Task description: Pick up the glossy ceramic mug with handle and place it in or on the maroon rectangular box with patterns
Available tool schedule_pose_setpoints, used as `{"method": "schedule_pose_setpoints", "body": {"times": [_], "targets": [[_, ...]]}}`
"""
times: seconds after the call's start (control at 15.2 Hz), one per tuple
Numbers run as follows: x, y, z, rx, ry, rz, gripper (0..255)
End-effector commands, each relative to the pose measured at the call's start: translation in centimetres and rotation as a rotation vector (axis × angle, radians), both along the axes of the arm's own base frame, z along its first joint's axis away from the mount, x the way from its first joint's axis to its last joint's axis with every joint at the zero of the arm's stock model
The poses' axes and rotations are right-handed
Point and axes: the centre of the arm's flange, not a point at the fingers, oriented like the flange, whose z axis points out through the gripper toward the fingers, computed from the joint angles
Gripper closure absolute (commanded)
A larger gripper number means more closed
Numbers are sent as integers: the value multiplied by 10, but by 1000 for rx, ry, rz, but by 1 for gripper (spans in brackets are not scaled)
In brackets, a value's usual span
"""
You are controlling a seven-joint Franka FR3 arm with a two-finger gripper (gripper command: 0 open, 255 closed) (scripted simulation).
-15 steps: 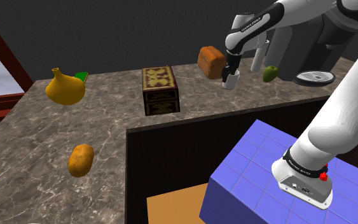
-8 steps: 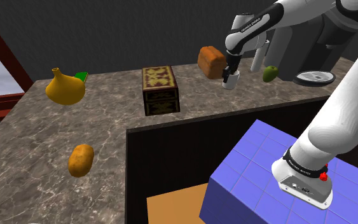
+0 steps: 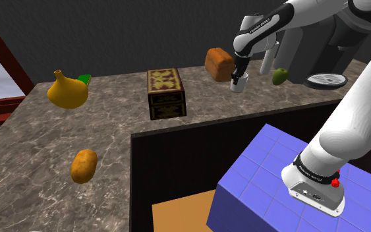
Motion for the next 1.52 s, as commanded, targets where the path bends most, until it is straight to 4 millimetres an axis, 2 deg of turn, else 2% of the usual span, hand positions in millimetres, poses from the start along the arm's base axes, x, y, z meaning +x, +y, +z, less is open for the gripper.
{"method": "schedule_pose_setpoints", "body": {"times": [0.0, 1.45], "targets": [[0, 0, 0, 0, 0, 0, 255], [0, 0, 116, 0, 0, 0, 255]]}}
